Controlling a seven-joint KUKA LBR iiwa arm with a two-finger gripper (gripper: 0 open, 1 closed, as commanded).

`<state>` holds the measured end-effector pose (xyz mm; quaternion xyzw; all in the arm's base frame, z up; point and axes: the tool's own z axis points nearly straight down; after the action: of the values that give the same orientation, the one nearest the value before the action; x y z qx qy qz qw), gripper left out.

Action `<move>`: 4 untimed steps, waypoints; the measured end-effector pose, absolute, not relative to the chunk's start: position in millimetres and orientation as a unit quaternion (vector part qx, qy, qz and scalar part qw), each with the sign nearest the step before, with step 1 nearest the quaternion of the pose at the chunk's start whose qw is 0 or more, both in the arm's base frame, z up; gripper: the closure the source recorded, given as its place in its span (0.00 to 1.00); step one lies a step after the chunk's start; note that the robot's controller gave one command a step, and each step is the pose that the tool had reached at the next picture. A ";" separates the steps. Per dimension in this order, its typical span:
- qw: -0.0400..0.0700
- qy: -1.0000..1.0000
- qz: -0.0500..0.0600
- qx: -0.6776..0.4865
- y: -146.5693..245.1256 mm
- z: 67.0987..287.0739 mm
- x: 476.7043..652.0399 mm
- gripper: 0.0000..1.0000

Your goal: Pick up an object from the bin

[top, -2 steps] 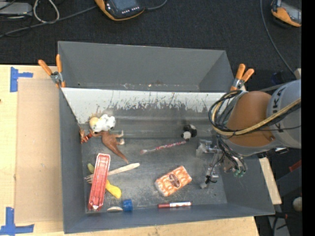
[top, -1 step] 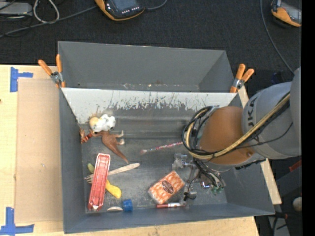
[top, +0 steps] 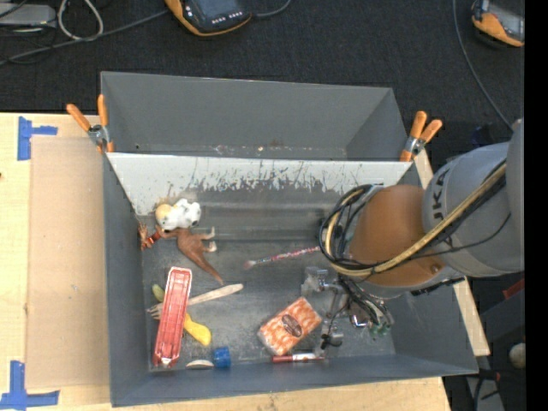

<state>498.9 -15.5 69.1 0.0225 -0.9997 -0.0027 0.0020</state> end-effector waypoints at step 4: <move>-0.002 -0.993 -0.001 0.118 36.8 70.2 505.5 1.00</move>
Offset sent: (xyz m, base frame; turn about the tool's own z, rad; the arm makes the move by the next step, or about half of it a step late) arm 0.0536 0.0840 0.0009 -0.3011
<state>505.5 36.8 70.2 0.1181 -0.9930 -0.0009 -0.0024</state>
